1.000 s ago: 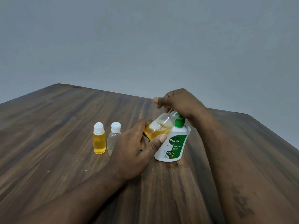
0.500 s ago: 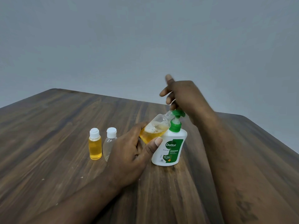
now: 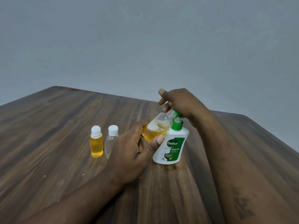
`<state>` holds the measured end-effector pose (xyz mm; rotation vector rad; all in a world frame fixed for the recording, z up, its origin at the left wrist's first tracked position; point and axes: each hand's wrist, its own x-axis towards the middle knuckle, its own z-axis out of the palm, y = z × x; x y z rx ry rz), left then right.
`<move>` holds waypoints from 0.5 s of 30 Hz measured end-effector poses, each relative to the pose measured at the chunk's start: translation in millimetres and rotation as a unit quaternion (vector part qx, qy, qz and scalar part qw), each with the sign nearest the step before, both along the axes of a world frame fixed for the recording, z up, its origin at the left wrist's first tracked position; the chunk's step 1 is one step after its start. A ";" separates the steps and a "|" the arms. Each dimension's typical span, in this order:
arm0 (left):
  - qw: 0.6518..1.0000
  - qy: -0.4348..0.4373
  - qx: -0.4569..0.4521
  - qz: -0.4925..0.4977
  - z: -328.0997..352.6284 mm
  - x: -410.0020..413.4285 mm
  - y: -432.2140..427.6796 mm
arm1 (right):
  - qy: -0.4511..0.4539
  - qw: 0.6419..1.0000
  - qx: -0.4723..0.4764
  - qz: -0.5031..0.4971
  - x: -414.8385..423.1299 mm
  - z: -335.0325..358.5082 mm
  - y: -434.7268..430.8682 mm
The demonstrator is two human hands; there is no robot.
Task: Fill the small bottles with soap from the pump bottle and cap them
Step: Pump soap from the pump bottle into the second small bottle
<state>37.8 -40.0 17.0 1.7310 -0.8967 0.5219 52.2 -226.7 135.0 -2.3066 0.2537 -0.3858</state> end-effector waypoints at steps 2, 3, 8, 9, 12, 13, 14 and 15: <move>1.000 -0.003 0.007 0.002 -0.3 -0.4 -0.2 | 0.016 0.999 -0.036 0.008 1.2 -0.9 0.0; 1.000 -0.004 0.010 0.004 -0.8 -0.1 -0.4 | 0.024 0.999 -0.047 0.013 1.7 -1.5 0.8; 1.000 0.000 0.021 0.012 -2.4 1.5 -0.4 | 0.075 0.995 -0.064 0.023 2.5 -3.8 2.7; 1.000 -0.001 0.021 0.013 -2.8 1.6 -0.4 | 0.076 0.995 -0.065 0.024 2.9 -3.6 2.8; 1.000 -0.001 0.024 0.016 -4.1 1.9 -1.0 | 0.074 0.994 -0.073 0.027 2.7 -3.8 4.2; 1.000 -0.001 0.025 0.017 -4.5 2.3 -1.1 | 0.068 0.995 -0.073 0.026 2.7 -3.5 4.4; 1.000 -0.001 0.024 0.018 -4.7 2.5 -1.2 | 0.058 0.996 -0.070 0.024 2.4 -3.1 4.4; 1.000 -0.002 0.022 0.017 -4.7 2.6 -1.3 | 0.041 0.997 -0.060 0.020 1.2 -2.3 4.3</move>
